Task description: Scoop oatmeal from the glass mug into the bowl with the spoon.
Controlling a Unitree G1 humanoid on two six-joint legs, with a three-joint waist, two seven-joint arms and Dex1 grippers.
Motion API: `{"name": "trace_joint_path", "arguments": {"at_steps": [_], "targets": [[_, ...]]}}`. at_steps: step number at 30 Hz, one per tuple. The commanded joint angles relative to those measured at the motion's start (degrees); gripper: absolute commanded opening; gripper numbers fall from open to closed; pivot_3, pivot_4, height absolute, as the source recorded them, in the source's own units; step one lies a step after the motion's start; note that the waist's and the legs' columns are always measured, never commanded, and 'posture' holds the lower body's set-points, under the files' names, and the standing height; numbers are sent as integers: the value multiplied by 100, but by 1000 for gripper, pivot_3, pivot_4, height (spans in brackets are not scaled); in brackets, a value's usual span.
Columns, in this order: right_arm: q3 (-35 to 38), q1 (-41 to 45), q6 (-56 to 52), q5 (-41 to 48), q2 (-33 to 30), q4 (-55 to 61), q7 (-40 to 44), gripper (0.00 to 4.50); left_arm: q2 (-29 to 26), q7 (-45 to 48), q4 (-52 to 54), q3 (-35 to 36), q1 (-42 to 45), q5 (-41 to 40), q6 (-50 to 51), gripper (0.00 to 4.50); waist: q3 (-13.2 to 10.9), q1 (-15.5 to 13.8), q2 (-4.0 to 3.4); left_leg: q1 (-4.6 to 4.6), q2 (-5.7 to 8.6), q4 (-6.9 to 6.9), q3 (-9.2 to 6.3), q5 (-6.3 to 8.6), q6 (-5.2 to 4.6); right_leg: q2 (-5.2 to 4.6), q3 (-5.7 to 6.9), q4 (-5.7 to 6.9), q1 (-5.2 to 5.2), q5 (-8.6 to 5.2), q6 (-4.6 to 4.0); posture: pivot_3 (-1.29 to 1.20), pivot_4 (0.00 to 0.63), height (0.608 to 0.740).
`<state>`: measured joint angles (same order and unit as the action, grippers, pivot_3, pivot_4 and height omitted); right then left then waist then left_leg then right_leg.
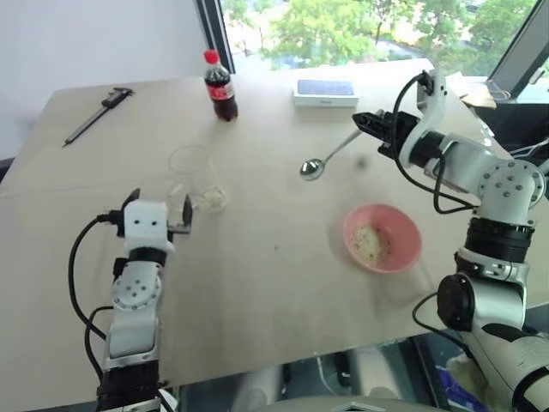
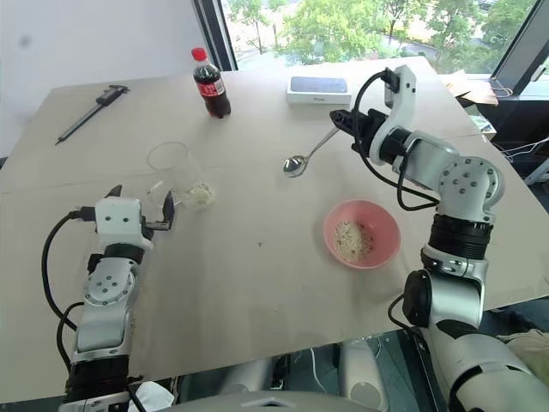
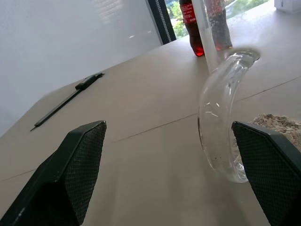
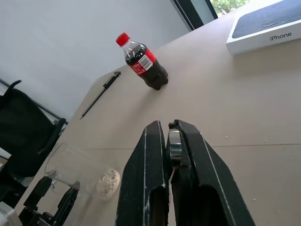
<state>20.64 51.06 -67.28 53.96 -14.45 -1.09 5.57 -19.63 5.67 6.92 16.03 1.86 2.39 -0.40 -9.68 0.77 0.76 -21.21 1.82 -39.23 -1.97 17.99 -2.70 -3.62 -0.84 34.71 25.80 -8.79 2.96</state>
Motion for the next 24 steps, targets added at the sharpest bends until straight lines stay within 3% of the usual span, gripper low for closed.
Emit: {"name": "trace_joint_path", "arguments": {"at_steps": [1,3,4,6,11,24], "targets": [[-6,52,106,55,2,191,55,0,-11,-51,336,6,-6,18,-173,3950,0,0,0,0,0,0,0,0,0,0,0,0,0,0,0,0,150,740],[-11,45,109,58,8,205,50,0,-20,-63,319,8,6,15,-180,3434,0,2,0,0,0,0,0,0,0,-2,-1,-1,0,0,0,0,150,740],[-12,41,110,59,6,213,49,0,-21,-73,307,12,16,15,-185,2909,0,2,0,0,0,0,0,0,0,-2,-1,-1,0,0,0,0,150,740],[-14,40,114,61,8,217,42,0,-9,-106,277,35,44,-1,-190,2294,0,2,0,0,0,0,0,0,0,-2,0,-1,0,0,0,0,150,740],[-25,23,130,53,16,226,41,0,8,-167,216,34,95,-29,-172,25,0,2,0,0,-1,0,0,0,0,-2,0,0,0,0,0,0,150,740],[-65,300,295,105,195,287,11,0,-41,139,-255,-204,609,-211,-302,25,0,-7,-1,-1,2,0,-1,-2,3,3,4,1,0,0,0,0,150,740]]}}
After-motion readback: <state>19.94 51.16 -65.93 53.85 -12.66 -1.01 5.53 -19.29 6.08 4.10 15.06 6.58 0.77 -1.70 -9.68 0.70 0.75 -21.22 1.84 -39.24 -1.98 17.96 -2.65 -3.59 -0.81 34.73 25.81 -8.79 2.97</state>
